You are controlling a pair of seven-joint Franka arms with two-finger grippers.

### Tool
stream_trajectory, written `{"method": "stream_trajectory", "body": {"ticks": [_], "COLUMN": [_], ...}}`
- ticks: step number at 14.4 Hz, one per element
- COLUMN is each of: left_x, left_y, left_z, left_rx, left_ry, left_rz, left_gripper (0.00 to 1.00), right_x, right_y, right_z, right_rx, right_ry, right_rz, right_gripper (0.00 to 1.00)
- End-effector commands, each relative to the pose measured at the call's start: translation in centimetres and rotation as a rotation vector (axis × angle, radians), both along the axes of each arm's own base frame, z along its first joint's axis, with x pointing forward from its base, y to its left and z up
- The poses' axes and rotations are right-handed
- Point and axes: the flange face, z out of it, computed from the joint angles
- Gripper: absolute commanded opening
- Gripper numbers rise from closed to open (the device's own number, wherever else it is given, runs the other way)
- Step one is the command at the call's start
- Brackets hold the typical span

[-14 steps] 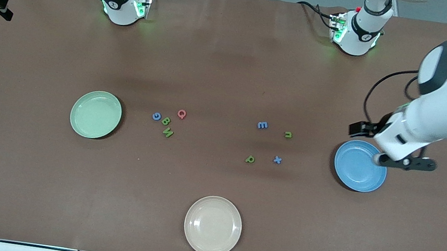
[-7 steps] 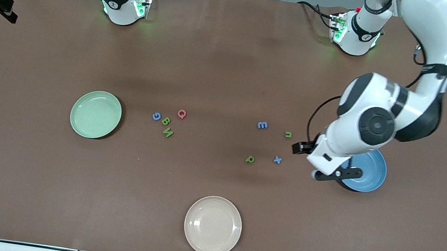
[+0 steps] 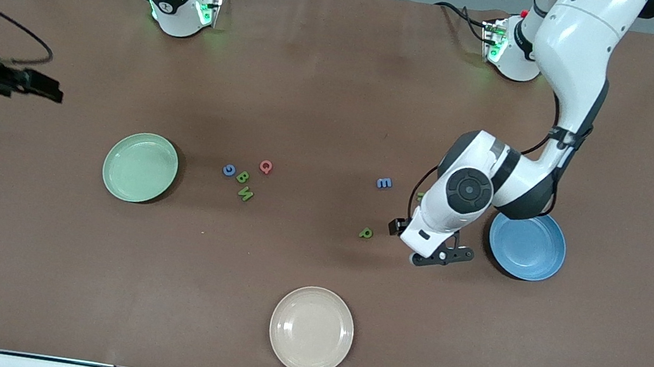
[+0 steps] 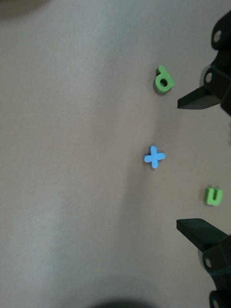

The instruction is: Sort upper and lower case letters into plates

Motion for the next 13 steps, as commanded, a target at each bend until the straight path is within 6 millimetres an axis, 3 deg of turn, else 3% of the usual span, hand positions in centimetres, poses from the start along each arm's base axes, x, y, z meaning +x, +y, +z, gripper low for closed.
{"method": "stream_trajectory", "body": {"ticks": [1, 4, 5, 7, 9, 12, 13], "left_x": [-0.3, -0.1, -0.2, -0.6, -1.1, -1.8, -2.0], "left_y": [-0.4, -0.4, -0.5, -0.5, -0.2, 0.0, 0.2], "left_z": [-2.0, -4.5, -5.2, -6.2, -7.2, -8.1, -8.5], "left_rx": [0.014, -0.001, -0.002, -0.013, -0.03, -0.027, -0.022], "left_ry": [-0.008, -0.022, -0.02, -0.033, -0.055, -0.048, -0.04], "left_rz": [0.012, 0.014, 0.012, 0.012, 0.013, 0.011, 0.012], "left_gripper": [1.0, 1.0, 1.0, 1.0, 0.99, 0.9, 0.85], "right_x": [0.2, -0.2, -0.3, 0.0, 0.7, -0.7, -0.9], "right_y": [2.6, 10.2, 11.8, 13.7, 14.3, 17.9, 18.0], "right_z": [-2.0, -6.3, -8.0, -10.7, -13.5, -15.3, -15.5], "right_rx": [-0.011, -0.071, -0.085, -0.094, -0.118, -0.159, -0.171], "right_ry": [-0.033, -0.057, -0.07, -0.101, -0.096, -0.095, -0.091], "right_rz": [-0.079, -0.272, -0.342, -0.399, -0.439, -0.594, -0.635], "right_gripper": [1.0, 1.0, 1.0, 1.0, 1.0, 1.0, 1.0]}}
